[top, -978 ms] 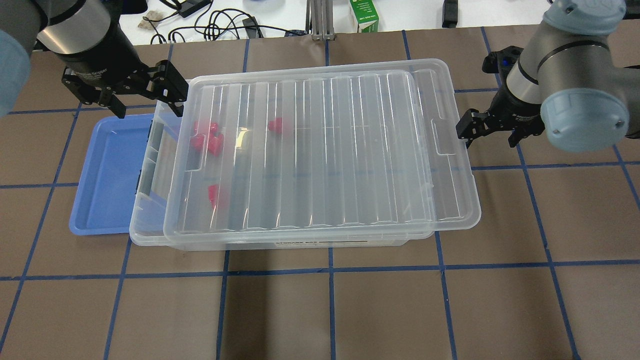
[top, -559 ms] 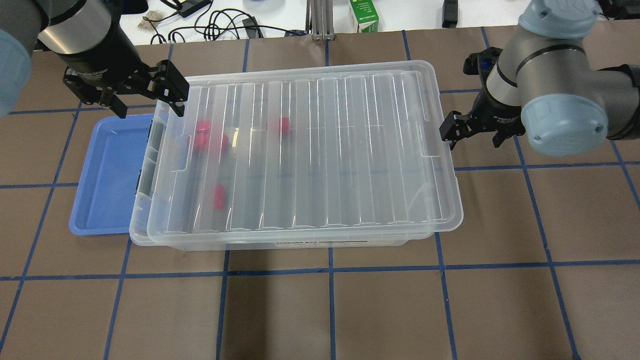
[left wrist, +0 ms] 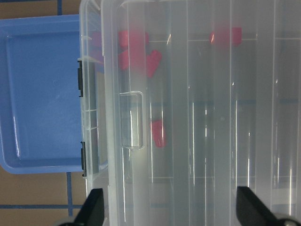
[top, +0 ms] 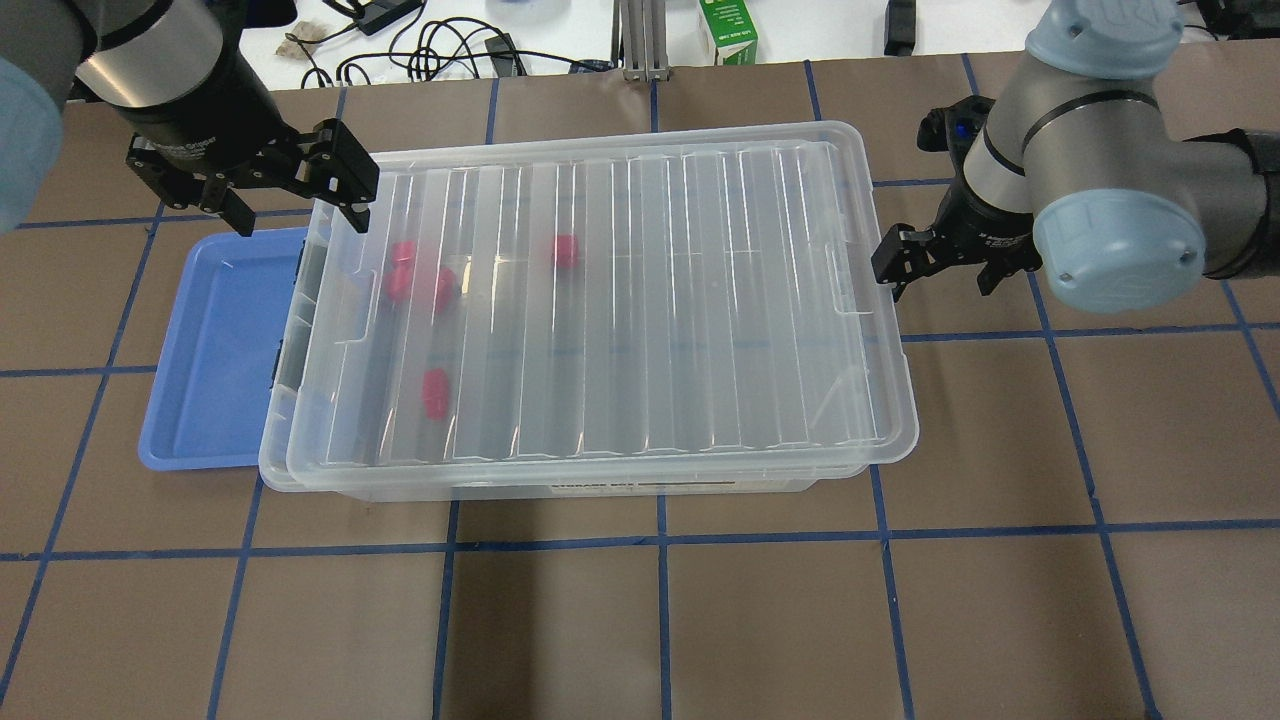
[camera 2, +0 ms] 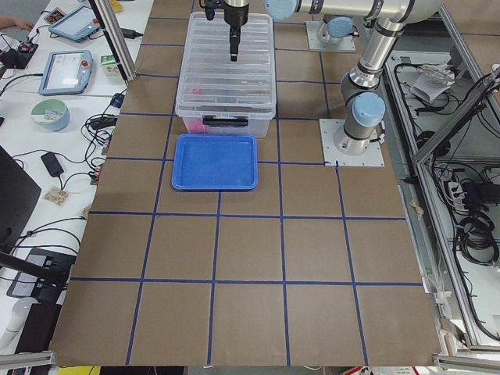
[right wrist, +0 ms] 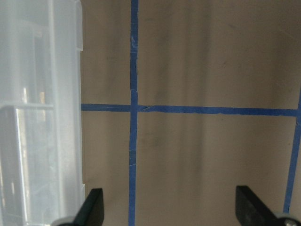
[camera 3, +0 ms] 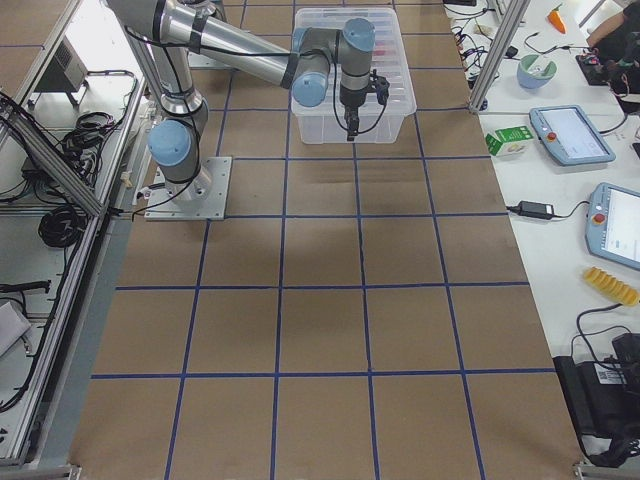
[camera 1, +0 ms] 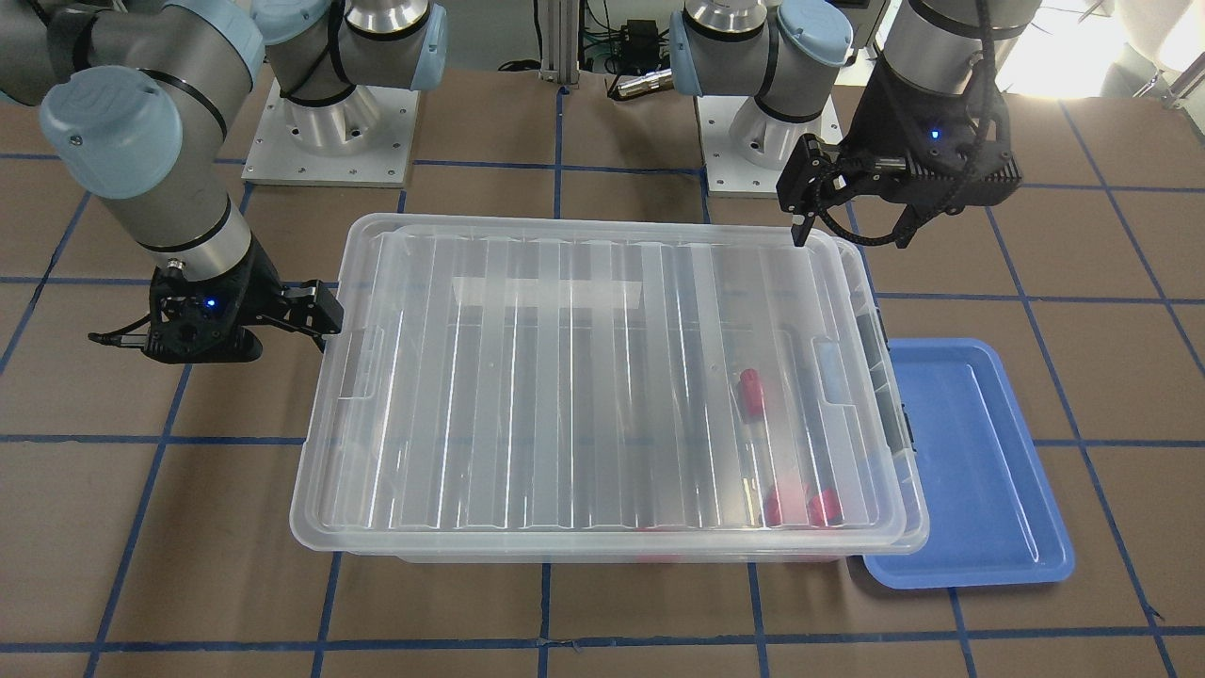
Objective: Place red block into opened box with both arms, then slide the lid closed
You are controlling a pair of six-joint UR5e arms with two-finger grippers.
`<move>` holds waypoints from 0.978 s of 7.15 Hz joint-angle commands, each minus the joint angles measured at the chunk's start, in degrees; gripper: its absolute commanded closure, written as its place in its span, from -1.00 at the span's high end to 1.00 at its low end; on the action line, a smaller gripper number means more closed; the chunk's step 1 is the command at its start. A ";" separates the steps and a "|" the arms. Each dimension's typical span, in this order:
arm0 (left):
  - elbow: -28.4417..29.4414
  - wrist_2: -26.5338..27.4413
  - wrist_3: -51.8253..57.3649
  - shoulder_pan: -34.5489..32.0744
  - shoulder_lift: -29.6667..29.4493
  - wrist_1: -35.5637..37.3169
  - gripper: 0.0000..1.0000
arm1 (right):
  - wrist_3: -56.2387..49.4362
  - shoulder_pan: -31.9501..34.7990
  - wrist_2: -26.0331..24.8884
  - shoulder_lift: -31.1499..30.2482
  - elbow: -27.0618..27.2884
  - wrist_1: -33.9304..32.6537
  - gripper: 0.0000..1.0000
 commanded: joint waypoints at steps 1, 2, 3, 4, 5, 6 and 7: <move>0.10 -0.12 0.05 -0.06 0.35 -0.03 1.00 | -0.06 1.55 0.26 0.29 -0.43 -0.50 1.00; 0.79 -0.99 -0.04 -0.06 0.18 -0.03 1.00 | -0.67 1.56 -0.35 0.38 -0.69 -1.38 1.00; 1.06 -0.82 -0.04 -0.15 0.18 -0.21 1.00 | -0.94 1.21 -0.62 0.21 -2.17 -1.82 1.00; 1.24 -0.56 -0.04 -0.15 0.18 -0.38 1.00 | -0.59 1.29 -1.67 -0.58 -4.88 -0.95 1.00; 1.24 -0.56 -0.04 -0.15 0.18 -0.56 1.00 | -0.07 1.64 -2.64 -2.06 -8.39 3.93 1.00; 1.33 -0.47 -0.04 -0.15 -0.09 -0.65 1.00 | 0.03 2.08 -2.21 -3.82 -11.65 8.59 1.00; 1.33 -0.47 -0.04 -0.15 -0.09 -0.73 1.00 | 1.33 4.09 -1.95 -5.14 -14.12 12.38 1.00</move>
